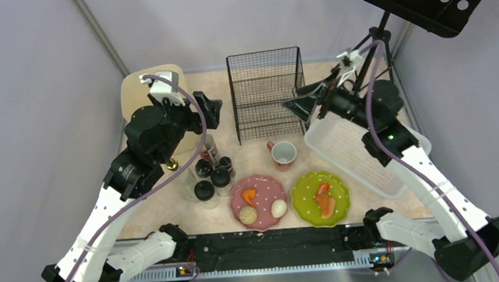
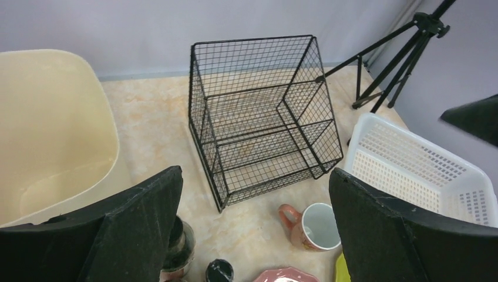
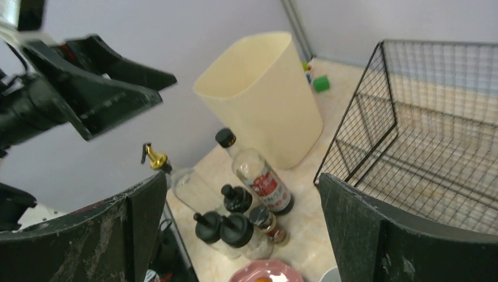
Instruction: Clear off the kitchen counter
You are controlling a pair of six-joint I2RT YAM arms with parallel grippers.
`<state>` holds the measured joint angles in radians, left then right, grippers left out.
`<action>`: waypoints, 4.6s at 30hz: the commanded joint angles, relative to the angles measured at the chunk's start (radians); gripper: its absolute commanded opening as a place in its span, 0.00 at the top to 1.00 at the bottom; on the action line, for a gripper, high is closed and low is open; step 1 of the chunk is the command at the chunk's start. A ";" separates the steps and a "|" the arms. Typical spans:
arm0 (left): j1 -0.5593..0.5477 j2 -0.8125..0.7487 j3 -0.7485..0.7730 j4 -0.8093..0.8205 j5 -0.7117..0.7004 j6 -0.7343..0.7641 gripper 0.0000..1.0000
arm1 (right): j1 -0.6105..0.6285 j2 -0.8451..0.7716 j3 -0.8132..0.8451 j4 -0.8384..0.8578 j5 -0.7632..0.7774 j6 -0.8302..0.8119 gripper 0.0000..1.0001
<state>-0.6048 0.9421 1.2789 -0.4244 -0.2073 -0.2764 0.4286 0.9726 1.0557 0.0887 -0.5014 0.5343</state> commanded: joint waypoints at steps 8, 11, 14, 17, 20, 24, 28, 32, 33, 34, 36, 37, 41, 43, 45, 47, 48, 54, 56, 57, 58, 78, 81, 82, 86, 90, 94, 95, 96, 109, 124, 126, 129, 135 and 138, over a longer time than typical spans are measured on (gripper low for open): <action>0.000 -0.116 -0.015 -0.156 -0.349 -0.075 0.03 | 0.495 0.133 -0.013 -0.045 0.305 -0.306 0.02; -0.001 -0.138 -0.028 -0.197 -0.417 -0.097 0.05 | 0.598 0.185 -0.022 -0.008 0.354 -0.372 0.03; 0.000 -0.162 -0.043 -0.224 -0.485 -0.092 0.05 | 0.672 0.237 -0.054 0.080 0.354 -0.456 0.08; 0.000 -0.180 -0.048 -0.274 -0.550 -0.103 0.05 | 0.724 0.289 -0.088 0.194 0.333 -0.521 0.10; 0.000 -0.211 -0.060 -0.301 -0.559 -0.113 0.06 | 0.752 0.353 -0.092 0.299 0.337 -0.582 0.10; 0.000 -0.264 -0.088 -0.310 -0.539 -0.129 0.06 | 0.766 0.446 -0.088 0.440 0.312 -0.607 0.11; 0.000 -0.305 -0.122 -0.321 -0.547 -0.145 0.07 | 0.800 0.552 -0.061 0.561 0.325 -0.636 0.12; 0.000 -0.347 -0.155 -0.324 -0.562 -0.150 0.07 | 0.812 0.638 -0.034 0.685 0.340 -0.633 0.14; 0.000 -0.357 -0.162 -0.324 -0.565 -0.150 0.07 | 0.813 0.658 -0.037 0.732 0.343 -0.631 0.15; 0.000 -0.369 -0.169 -0.323 -0.566 -0.151 0.07 | 0.815 0.675 -0.032 0.760 0.345 -0.626 0.15; 0.000 -0.385 -0.179 -0.323 -0.559 -0.147 0.07 | 0.815 0.705 -0.014 0.794 0.356 -0.623 0.15; 0.000 -0.391 -0.181 -0.326 -0.559 -0.142 0.07 | 0.816 0.717 -0.006 0.811 0.360 -0.623 0.15; 0.000 -0.403 -0.183 -0.347 -0.563 -0.140 0.07 | 0.816 0.768 0.044 0.828 0.337 -0.620 0.16; -0.001 -0.413 -0.187 -0.347 -0.564 -0.137 0.07 | 0.816 0.797 0.071 0.831 0.334 -0.615 0.16; 0.000 -0.425 -0.187 -0.346 -0.570 -0.134 0.07 | 0.817 0.821 0.088 0.850 0.332 -0.607 0.16; 0.000 -0.441 -0.181 -0.349 -0.587 -0.127 0.07 | 0.816 0.842 0.112 0.858 0.324 -0.596 0.16; 0.000 -0.445 -0.173 -0.355 -0.598 -0.125 0.07 | 0.817 0.854 0.123 0.857 0.317 -0.590 0.16; 0.000 -0.481 -0.151 -0.380 -0.616 -0.120 0.06 | 0.821 0.906 0.177 0.860 0.291 -0.570 0.17; 0.000 -0.489 -0.154 -0.385 -0.614 -0.118 0.06 | 0.824 0.924 0.190 0.865 0.287 -0.564 0.17; -0.001 -0.491 -0.155 -0.386 -0.614 -0.119 0.06 | 0.827 0.931 0.196 0.868 0.287 -0.562 0.18; 0.000 -0.492 -0.156 -0.387 -0.613 -0.119 0.06 | 0.827 0.940 0.203 0.870 0.286 -0.560 0.18; -0.001 -0.525 -0.179 -0.386 -0.600 -0.104 0.04 | 0.832 1.051 0.275 0.922 0.309 -0.511 0.48; -0.001 -0.527 -0.179 -0.387 -0.600 -0.103 0.04 | 0.831 1.060 0.290 0.910 0.309 -0.510 0.51; 0.000 -0.528 -0.179 -0.387 -0.600 -0.103 0.04 | 0.832 1.065 0.293 0.911 0.309 -0.508 0.50; 0.000 -0.531 -0.180 -0.391 -0.599 -0.101 0.04 | 0.831 1.076 0.297 0.915 0.315 -0.504 0.53; 0.000 -0.530 -0.182 -0.392 -0.597 -0.101 0.04 | 0.831 1.088 0.302 0.914 0.323 -0.507 0.63; 0.000 -0.531 -0.180 -0.392 -0.600 -0.099 0.04 | 0.832 1.090 0.300 0.920 0.325 -0.510 0.76; 0.000 -0.531 -0.180 -0.392 -0.599 -0.099 0.04 | 0.832 1.090 0.302 0.922 0.326 -0.508 0.78; 0.000 -0.530 -0.179 -0.393 -0.599 -0.099 0.04 | 0.831 1.090 0.303 0.925 0.325 -0.509 0.80; 0.000 -0.554 -0.170 -0.394 -0.626 -0.130 0.05 | 0.831 1.089 0.330 1.017 0.346 -0.474 1.00; -0.002 -0.654 -0.138 -0.366 -0.776 -0.146 0.07 | 0.831 0.994 0.369 1.058 0.381 -0.469 1.00; -0.001 -0.656 -0.142 -0.364 -0.779 -0.146 0.07 | 0.830 0.984 0.397 1.037 0.382 -0.480 1.00; 0.000 -0.654 -0.146 -0.359 -0.779 -0.145 0.07 | 0.830 0.980 0.441 1.006 0.382 -0.488 1.00; -0.002 -0.657 -0.161 -0.359 -0.789 -0.151 0.07 | 0.825 0.976 0.509 0.976 0.373 -0.492 1.00; -0.001 -0.663 -0.169 -0.357 -0.791 -0.159 0.07 | 0.819 0.959 0.539 0.965 0.384 -0.497 1.00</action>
<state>-0.6048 0.2878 1.1213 -0.8173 -0.9821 -0.4217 1.2480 2.0464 1.4925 0.9478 -0.1257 0.0521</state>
